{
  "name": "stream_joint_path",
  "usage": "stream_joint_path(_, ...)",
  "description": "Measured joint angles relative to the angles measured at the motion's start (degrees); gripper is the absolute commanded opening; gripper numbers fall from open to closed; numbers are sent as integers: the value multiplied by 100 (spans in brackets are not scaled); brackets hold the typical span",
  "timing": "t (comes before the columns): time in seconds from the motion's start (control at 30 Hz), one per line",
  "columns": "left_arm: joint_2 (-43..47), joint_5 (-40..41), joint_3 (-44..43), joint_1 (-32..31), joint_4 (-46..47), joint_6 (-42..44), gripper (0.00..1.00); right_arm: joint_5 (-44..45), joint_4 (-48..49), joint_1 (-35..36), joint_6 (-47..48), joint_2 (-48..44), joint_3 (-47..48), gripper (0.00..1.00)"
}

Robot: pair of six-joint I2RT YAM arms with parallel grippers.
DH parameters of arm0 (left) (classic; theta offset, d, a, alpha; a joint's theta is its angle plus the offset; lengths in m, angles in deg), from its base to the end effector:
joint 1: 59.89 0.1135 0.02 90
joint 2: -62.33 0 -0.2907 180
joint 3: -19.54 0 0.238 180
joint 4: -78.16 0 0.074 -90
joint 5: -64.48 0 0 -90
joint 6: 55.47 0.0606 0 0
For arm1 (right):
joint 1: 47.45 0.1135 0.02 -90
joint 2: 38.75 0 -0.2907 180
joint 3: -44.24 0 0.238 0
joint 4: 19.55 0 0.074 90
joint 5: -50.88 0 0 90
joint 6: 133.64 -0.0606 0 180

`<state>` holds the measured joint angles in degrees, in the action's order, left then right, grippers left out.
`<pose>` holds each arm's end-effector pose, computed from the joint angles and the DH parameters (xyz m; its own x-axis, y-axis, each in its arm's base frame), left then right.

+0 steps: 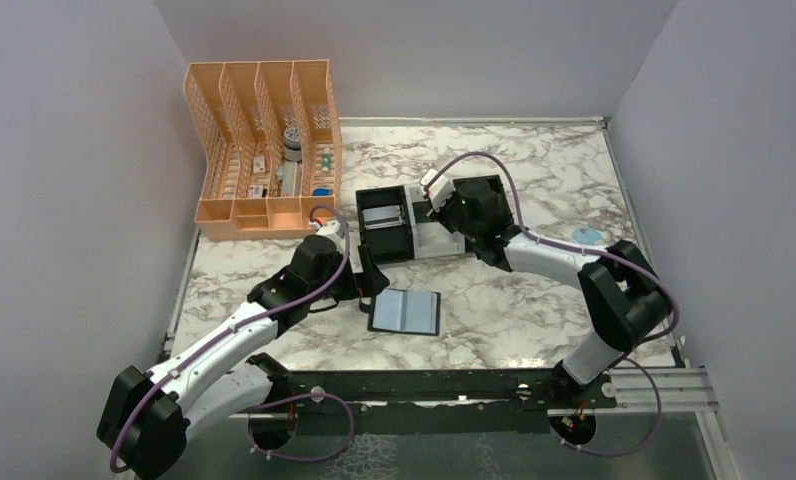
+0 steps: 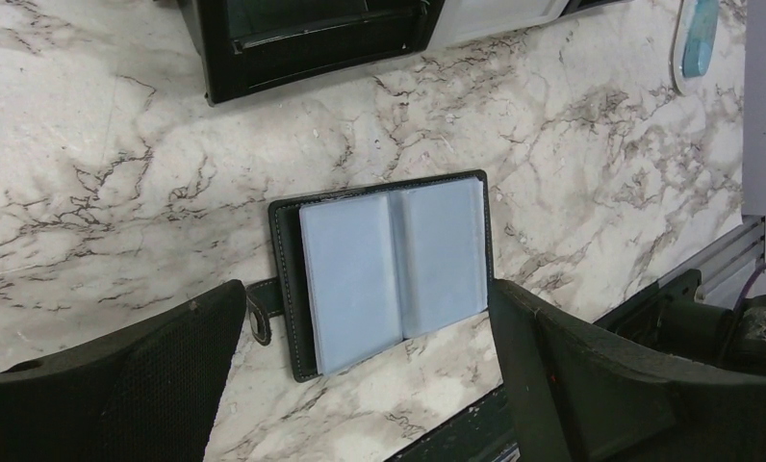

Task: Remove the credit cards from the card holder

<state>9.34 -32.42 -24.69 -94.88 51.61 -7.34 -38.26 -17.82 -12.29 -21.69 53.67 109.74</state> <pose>0.1513 -0.1148 0.2318 -0.7862 -0.2585 -0.5613 0.1677 0.7850 -0.5964 0.3000 0.2102 0.2389 -0.1117 -0.5358 -0.8369 -0.6538 0.6738 -0.3442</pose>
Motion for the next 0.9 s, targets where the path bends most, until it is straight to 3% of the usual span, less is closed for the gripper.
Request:
stream_joint_path(0.37, 72, 92, -111, 0, -79, 48, 99, 247, 529, 0, 1287, 868, 348, 1)
stream_joint_path(0.9, 111, 140, -111, 0, -101, 26, 99, 164, 645, 4, 2299, 1521, 608, 1)
